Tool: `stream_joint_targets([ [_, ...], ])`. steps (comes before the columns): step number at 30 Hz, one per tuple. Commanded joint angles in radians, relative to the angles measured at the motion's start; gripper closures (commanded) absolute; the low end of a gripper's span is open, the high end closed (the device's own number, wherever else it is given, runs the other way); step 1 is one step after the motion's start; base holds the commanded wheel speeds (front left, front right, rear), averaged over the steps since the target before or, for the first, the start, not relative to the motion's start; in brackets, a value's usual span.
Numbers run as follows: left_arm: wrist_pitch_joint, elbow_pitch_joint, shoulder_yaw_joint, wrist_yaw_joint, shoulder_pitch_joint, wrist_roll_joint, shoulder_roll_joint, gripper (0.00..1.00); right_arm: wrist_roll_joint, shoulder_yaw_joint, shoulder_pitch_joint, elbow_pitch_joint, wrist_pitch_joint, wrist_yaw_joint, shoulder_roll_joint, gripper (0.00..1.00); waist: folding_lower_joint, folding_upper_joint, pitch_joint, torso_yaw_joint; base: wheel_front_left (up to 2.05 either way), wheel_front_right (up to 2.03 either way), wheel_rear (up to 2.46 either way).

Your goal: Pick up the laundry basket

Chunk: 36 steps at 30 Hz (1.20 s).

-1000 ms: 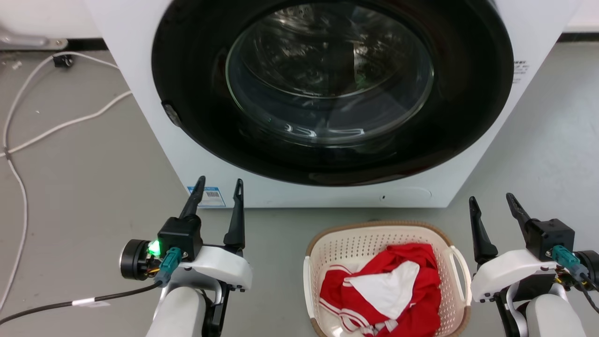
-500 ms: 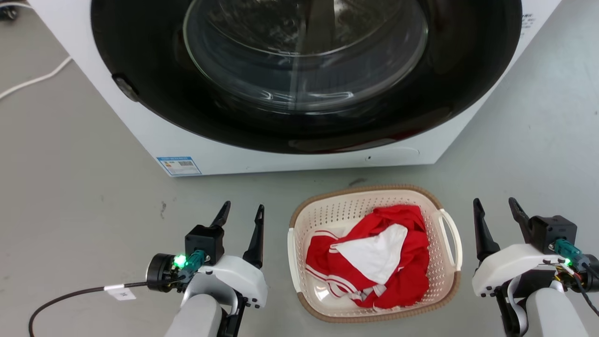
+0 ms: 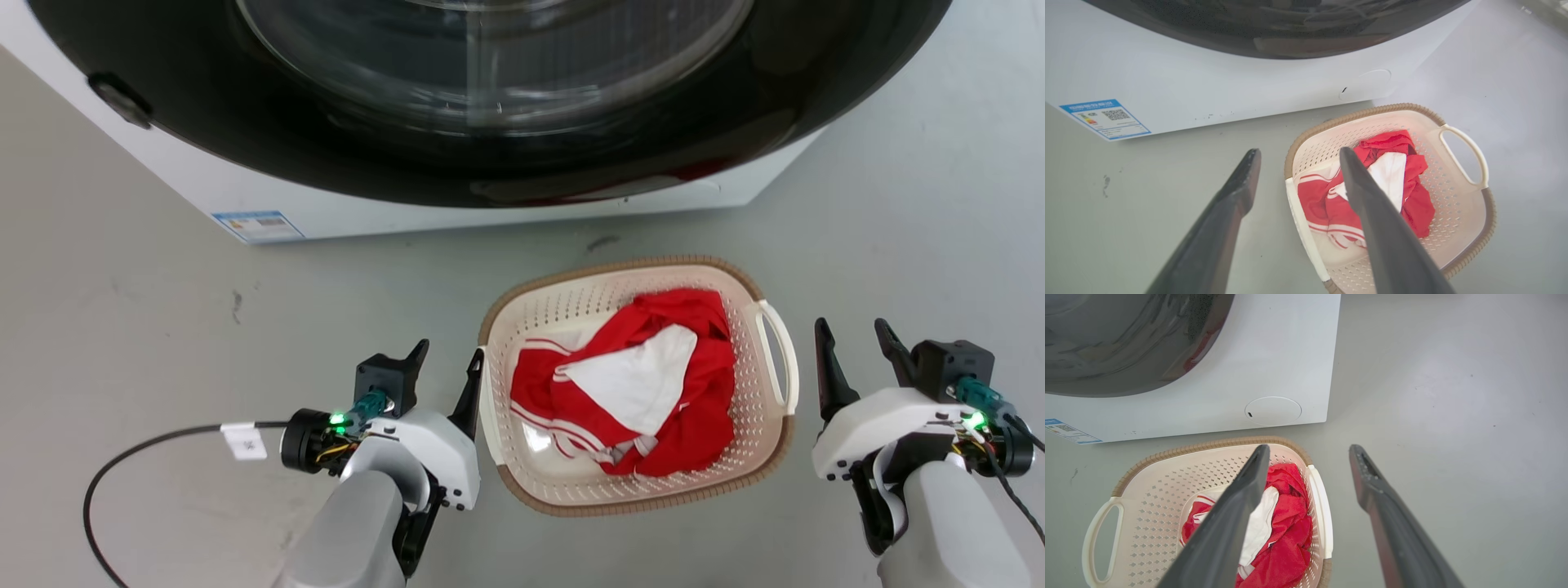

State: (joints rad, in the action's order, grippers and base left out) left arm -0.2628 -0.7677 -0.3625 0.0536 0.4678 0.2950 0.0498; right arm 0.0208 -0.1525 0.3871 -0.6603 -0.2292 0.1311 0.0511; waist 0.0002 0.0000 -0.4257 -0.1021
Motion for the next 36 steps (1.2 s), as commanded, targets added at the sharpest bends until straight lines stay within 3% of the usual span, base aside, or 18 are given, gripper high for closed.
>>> stream_joint_targets([
  [1, 0.000, -0.027, -0.012, 0.006, 0.027, 0.009, 0.001, 0.00, 0.007, -0.002, 0.025, -0.022, -0.007, -0.001, -0.001, 0.00, -0.0002, 0.0000, -0.032, -0.011, 0.00, 0.00, 0.00],
  [17, 0.204, -0.284, -0.163, 0.037, 0.247, 0.166, 0.001, 0.00, 0.007, 0.008, 0.256, -0.370, 0.004, 0.000, -0.001, 0.00, -0.0002, 0.0000, -0.175, -0.052, 0.00, 0.00, 0.00],
  [27, 0.282, -0.351, -0.226, 0.014, 0.328, 0.246, 0.001, 0.00, -0.014, 0.032, 0.386, -0.545, 0.023, -0.001, 0.010, 0.00, -0.0002, 0.0000, -0.237, -0.068, 0.00, 0.00, 0.00],
  [36, 0.331, -0.402, -0.265, -0.011, 0.421, 0.282, 0.001, 0.00, -0.024, 0.049, 0.469, -0.608, 0.065, -0.001, 0.009, 0.00, -0.0002, 0.0000, -0.307, -0.088, 0.00, 0.00, 0.00],
])
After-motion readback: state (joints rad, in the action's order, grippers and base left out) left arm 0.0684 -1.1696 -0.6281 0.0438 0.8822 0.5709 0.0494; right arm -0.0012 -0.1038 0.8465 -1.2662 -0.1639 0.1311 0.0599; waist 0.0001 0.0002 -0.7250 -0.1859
